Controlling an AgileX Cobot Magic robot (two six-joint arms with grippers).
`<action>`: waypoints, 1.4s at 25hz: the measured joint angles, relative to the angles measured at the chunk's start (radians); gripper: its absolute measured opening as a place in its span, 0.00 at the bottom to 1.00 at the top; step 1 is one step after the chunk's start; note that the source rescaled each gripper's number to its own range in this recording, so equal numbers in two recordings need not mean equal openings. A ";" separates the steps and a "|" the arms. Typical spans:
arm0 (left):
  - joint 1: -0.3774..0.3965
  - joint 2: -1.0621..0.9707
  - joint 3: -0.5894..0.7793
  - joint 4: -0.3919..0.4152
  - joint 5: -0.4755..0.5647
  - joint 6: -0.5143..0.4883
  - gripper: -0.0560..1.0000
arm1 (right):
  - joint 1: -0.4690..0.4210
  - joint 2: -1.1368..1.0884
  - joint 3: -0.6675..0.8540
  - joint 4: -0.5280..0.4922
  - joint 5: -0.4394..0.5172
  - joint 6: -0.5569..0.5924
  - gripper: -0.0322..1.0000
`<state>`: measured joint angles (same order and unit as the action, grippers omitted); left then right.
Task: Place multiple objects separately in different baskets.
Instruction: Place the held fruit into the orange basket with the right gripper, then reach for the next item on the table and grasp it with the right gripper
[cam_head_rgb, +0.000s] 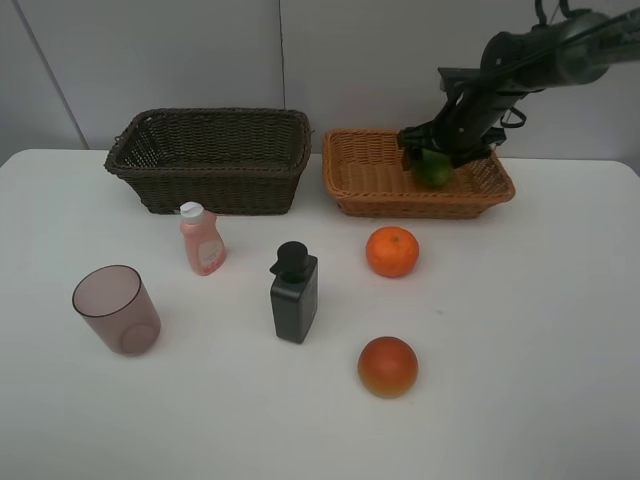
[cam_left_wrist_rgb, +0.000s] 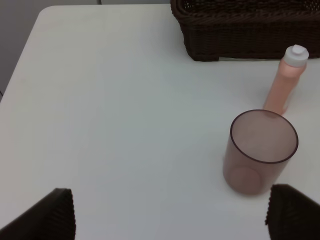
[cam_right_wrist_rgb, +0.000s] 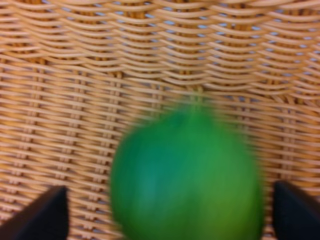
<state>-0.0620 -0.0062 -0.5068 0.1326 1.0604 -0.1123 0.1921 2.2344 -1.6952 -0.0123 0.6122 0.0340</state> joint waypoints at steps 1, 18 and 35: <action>0.000 0.000 0.000 0.000 0.000 0.000 0.98 | 0.003 -0.004 0.000 -0.002 0.002 0.000 0.91; 0.000 0.000 0.000 0.000 0.000 0.000 0.98 | 0.179 -0.281 0.149 -0.128 0.338 0.360 1.00; 0.000 0.000 0.000 0.000 0.000 0.000 0.98 | 0.341 -0.341 0.455 -0.338 0.030 0.767 1.00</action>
<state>-0.0620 -0.0062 -0.5068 0.1326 1.0604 -0.1123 0.5335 1.8931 -1.2403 -0.3501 0.6419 0.8013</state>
